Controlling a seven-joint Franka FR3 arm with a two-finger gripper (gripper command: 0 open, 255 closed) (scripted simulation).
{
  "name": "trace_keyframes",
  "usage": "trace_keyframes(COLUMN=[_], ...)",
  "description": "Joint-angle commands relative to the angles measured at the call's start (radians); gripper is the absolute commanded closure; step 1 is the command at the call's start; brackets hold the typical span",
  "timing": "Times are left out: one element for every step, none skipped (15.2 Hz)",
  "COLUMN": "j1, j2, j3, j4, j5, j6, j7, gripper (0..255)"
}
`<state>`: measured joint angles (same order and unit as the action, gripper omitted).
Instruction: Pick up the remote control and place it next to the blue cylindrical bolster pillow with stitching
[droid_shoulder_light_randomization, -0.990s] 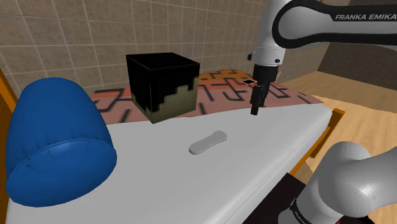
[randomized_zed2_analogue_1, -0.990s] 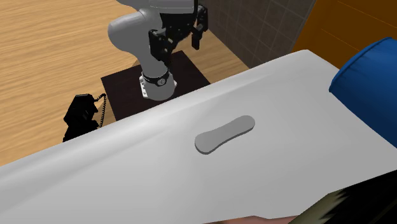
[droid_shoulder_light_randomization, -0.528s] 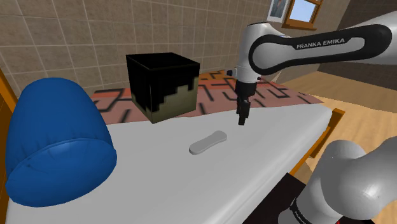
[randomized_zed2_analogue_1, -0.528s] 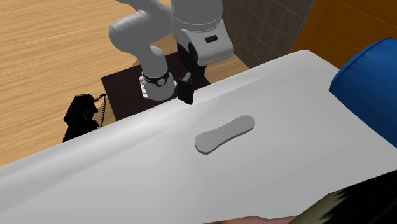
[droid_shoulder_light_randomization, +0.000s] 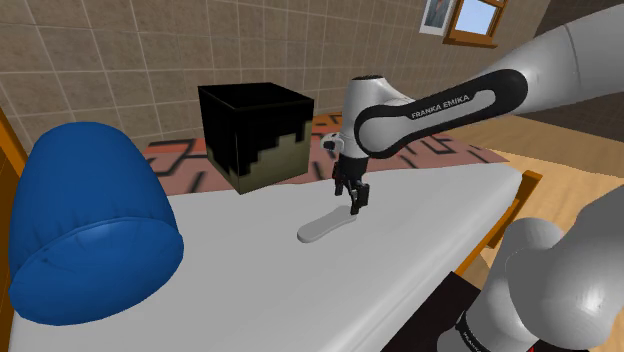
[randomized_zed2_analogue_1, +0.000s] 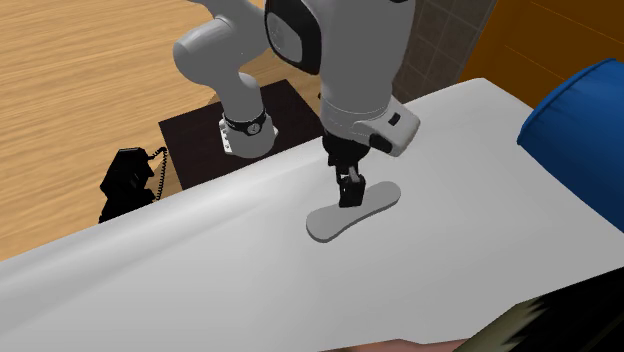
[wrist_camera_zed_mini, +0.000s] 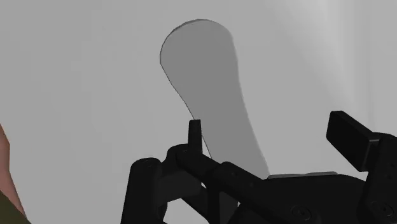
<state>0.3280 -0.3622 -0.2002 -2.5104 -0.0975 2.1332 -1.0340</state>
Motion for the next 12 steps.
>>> trace_keyframes(j1=[0.034, 0.05, 0.066, 0.067, 0.067, 0.067, 0.067, 0.067, 0.068, 0.068, 0.069, 0.069], j2=[0.064, 0.094, 0.124, 0.125, 0.134, 0.144, 0.153, 0.163, 0.173, 0.183, 0.2, 0.2], j3=[-0.012, -0.016, -0.019, -0.018, -0.019, -0.02, -0.022, -0.023, -0.024, -0.025, -0.027, -0.026], j4=[0.009, 0.01, 0.011, 0.011, 0.005, -0.001, -0.007, -0.013, -0.018, -0.023, -0.03, -0.031], j5=[0.002, 0.005, 0.01, 0.01, 0.011, 0.012, 0.014, 0.015, 0.017, 0.019, 0.022, 0.021], j6=[0.074, 0.111, 0.148, 0.149, 0.164, 0.18, 0.195, 0.21, 0.225, 0.241, 0.265, 0.265], j7=[-0.116, -0.17, -0.223, -0.226, -0.227, -0.228, -0.229, -0.231, -0.232, -0.234, -0.236, -0.236], gripper=[0, 0, 0, 0, 0, 0, 0, 0, 0, 0, 0, 0])
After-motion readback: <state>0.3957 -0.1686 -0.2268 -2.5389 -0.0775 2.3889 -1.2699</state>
